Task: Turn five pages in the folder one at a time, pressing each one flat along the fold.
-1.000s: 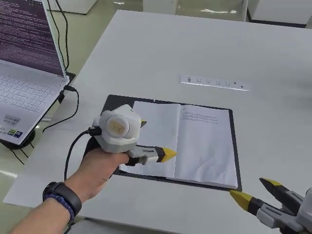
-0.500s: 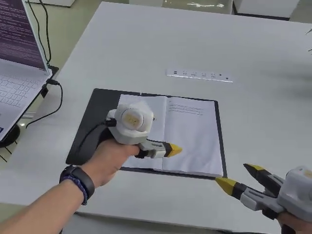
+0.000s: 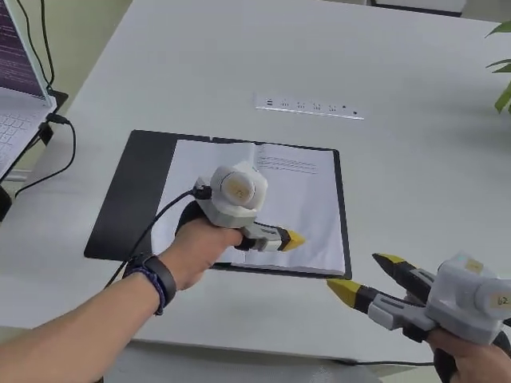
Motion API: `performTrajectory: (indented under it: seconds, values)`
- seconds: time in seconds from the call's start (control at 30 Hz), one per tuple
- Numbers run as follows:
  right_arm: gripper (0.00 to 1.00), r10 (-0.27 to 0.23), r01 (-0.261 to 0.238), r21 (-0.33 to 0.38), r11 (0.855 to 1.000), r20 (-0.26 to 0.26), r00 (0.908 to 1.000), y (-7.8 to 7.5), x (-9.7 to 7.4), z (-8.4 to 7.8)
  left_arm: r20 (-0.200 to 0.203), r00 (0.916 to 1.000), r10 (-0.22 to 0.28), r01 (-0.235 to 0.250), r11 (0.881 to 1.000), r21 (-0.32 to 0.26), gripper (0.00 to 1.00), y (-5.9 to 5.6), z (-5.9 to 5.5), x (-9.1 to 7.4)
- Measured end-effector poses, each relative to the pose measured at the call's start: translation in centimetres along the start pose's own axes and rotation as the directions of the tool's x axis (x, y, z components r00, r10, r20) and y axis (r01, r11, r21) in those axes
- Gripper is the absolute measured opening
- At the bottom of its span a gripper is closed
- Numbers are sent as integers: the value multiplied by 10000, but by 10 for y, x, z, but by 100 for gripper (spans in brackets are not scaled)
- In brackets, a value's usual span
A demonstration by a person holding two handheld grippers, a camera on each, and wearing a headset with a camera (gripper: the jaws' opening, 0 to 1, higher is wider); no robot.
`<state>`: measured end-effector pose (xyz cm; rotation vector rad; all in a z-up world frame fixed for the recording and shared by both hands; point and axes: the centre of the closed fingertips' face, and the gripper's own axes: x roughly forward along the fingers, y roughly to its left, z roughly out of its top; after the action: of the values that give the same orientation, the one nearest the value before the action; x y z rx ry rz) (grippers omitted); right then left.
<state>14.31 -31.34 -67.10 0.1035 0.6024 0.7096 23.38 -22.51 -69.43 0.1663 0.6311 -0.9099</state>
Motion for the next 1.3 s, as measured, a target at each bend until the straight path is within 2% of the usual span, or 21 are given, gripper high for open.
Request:
performTrajectory:
  seconds: [0.33,0.53,0.67,0.97,1.3]
  values:
    - [66,139,-138,30,9999,-82,9999,3,0,-2,-659,9972,-349,345,9994,-67,71,-19,-15,48]
    - [66,187,-186,63,9998,-124,9997,3,-1,-3,-970,9942,-454,461,9989,55,71,-26,-21,70]
    - [66,176,-174,123,9998,-158,9997,3,-2,-5,-1039,9932,-521,538,9985,128,70,-30,-22,79]
    - [66,204,-196,222,9996,-341,9992,1,-4,-14,-1378,9894,-469,522,9980,354,70,-31,-32,95]
    - [66,230,-219,311,9993,-368,9991,-3,-3,-13,-1368,9895,-458,544,9968,593,72,-37,-33,103]
